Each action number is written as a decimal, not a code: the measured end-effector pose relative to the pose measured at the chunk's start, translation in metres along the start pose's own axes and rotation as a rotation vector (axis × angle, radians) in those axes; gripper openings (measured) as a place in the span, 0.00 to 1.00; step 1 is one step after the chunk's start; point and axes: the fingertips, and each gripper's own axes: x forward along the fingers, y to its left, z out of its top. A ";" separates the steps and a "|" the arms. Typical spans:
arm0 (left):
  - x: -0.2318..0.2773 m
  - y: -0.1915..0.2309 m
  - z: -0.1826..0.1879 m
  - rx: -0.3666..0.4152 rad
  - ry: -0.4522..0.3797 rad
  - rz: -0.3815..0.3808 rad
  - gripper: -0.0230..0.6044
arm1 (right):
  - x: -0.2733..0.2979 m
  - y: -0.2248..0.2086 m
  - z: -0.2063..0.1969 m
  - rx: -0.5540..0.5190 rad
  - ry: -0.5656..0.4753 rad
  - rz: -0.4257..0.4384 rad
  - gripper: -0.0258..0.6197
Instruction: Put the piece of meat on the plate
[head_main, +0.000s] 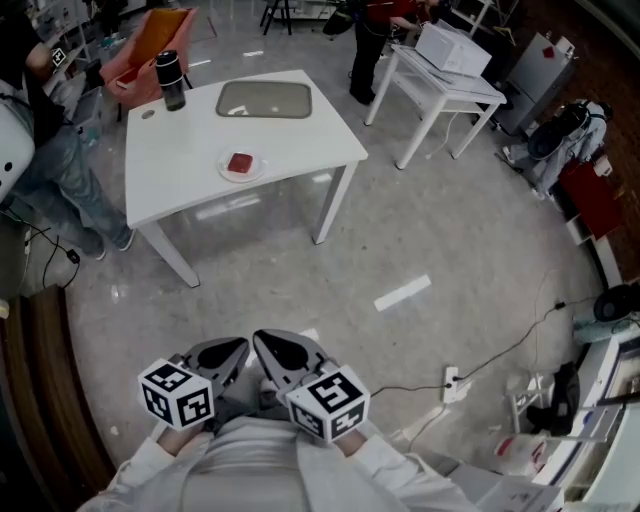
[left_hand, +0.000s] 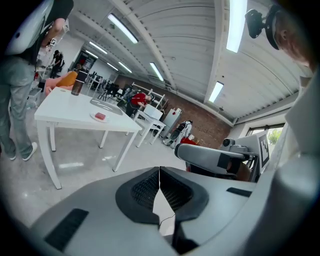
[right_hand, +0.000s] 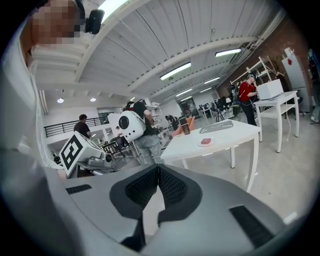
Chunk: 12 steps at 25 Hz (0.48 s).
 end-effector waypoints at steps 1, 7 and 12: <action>0.002 -0.002 -0.003 -0.007 0.003 0.001 0.05 | 0.000 0.000 -0.003 0.000 0.014 0.010 0.06; 0.010 0.008 0.002 -0.007 -0.005 0.021 0.05 | 0.003 -0.020 -0.004 0.026 0.020 -0.012 0.06; 0.022 0.028 0.016 0.017 0.014 0.023 0.05 | 0.025 -0.037 0.002 0.028 0.032 -0.038 0.06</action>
